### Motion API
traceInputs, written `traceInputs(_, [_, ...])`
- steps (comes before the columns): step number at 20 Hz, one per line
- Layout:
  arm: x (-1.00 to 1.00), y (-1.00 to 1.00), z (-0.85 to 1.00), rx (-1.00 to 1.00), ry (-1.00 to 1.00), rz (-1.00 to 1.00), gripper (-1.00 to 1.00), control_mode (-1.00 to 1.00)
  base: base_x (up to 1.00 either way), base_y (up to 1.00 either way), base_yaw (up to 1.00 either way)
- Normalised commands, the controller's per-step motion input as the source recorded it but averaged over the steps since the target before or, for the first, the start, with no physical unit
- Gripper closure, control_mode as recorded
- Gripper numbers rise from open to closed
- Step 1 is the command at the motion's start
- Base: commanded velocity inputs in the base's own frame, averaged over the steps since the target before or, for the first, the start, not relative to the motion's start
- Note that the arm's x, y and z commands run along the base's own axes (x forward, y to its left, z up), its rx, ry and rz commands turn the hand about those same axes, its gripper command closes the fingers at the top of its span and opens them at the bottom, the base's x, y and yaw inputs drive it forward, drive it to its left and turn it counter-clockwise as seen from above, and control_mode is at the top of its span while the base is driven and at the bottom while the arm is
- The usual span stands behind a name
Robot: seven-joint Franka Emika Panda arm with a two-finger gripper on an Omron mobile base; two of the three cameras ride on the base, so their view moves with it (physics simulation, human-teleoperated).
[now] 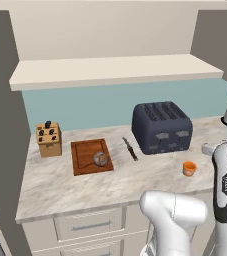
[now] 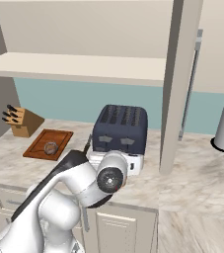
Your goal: Pick the bread, place it on the cutting board, pick the jam, place it on the counter, and close the cabinet.
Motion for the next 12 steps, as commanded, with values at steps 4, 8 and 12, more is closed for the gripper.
traceInputs(4, [-0.33,0.0,0.15,0.0,-0.04,0.0,-1.0,-1.0,0.0,0.0,0.0])
traceInputs(8, [-0.33,0.0,0.23,0.0,-0.06,0.0,-1.0,-1.0,0.0,0.0,0.0])
traceInputs(12, [-0.29,0.0,0.23,0.0,-0.07,0.0,-1.0,-1.0,0.0,0.0,0.0])
